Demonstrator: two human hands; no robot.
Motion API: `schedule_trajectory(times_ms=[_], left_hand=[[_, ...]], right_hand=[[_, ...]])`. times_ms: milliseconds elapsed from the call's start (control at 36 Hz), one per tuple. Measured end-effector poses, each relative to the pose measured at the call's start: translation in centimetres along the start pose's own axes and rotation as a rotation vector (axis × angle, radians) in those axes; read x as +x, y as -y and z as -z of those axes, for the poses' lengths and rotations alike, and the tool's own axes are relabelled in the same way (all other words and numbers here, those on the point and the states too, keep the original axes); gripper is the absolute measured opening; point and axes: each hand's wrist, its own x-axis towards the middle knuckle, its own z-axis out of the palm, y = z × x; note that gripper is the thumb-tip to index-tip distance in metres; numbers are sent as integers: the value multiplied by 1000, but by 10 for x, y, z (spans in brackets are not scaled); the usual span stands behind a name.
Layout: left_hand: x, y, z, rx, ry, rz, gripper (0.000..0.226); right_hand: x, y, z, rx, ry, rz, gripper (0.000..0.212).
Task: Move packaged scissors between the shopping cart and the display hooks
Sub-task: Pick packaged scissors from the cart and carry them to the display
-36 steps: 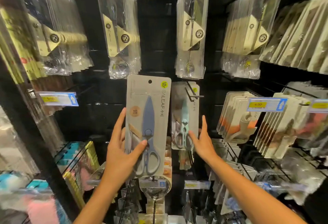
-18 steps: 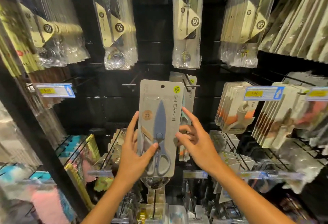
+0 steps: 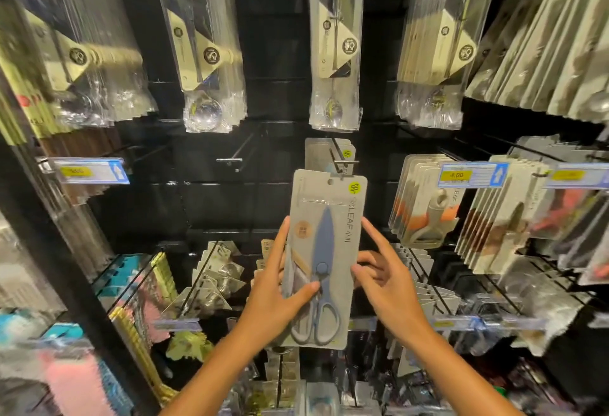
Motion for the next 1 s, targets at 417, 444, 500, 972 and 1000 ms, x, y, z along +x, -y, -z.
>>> schedule_trajectory(times_ms=[417, 444, 500, 972, 1000], left_hand=[[24, -9, -16, -32, 31, 28, 111], [26, -8, -17, -28, 33, 37, 111], [30, -5, -17, -25, 46, 50, 111], [92, 16, -23, 87, 117, 162, 105], [98, 15, -23, 100, 109, 159, 103]], right_hand=[[13, 4, 22, 15, -56, 11, 54], [15, 3, 22, 13, -52, 8, 54], [19, 0, 22, -3, -41, 6, 54], [77, -41, 13, -134, 135, -31, 84], [82, -40, 12, -131, 147, -25, 85]])
